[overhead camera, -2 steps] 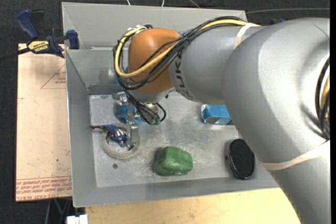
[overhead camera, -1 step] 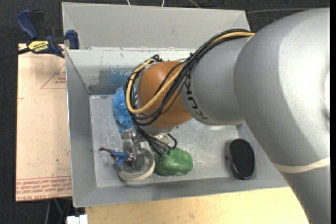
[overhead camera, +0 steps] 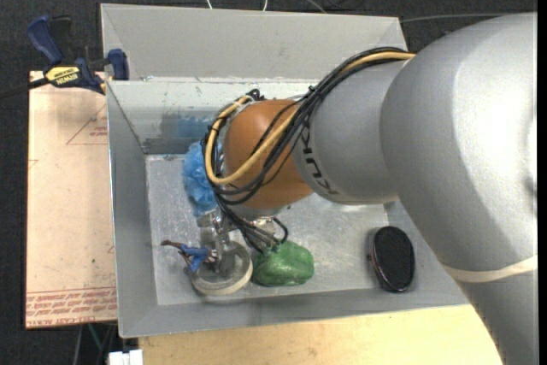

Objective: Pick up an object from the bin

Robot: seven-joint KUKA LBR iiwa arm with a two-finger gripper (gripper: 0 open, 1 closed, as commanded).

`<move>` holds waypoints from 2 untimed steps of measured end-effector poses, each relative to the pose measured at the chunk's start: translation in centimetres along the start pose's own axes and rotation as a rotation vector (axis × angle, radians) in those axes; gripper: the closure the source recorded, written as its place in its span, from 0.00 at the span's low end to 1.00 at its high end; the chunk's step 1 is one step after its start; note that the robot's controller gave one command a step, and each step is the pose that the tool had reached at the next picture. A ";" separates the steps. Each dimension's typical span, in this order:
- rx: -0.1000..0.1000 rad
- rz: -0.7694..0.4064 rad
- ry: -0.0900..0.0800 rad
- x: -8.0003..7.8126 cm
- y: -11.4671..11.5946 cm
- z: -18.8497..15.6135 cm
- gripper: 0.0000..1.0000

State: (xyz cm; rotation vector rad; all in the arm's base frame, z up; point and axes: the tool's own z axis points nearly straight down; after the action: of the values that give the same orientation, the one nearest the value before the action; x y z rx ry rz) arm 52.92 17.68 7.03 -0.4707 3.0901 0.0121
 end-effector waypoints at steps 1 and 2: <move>0.000 0.000 0.000 0.0 0.0 0.0 1.00; 0.000 0.000 0.000 0.0 0.0 0.0 1.00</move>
Offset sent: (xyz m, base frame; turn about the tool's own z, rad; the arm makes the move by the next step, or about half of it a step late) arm 0.0000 0.0000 0.0000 0.0000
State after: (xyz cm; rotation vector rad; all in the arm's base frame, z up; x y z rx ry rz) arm 52.92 17.66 7.03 -0.4702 3.0902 0.0122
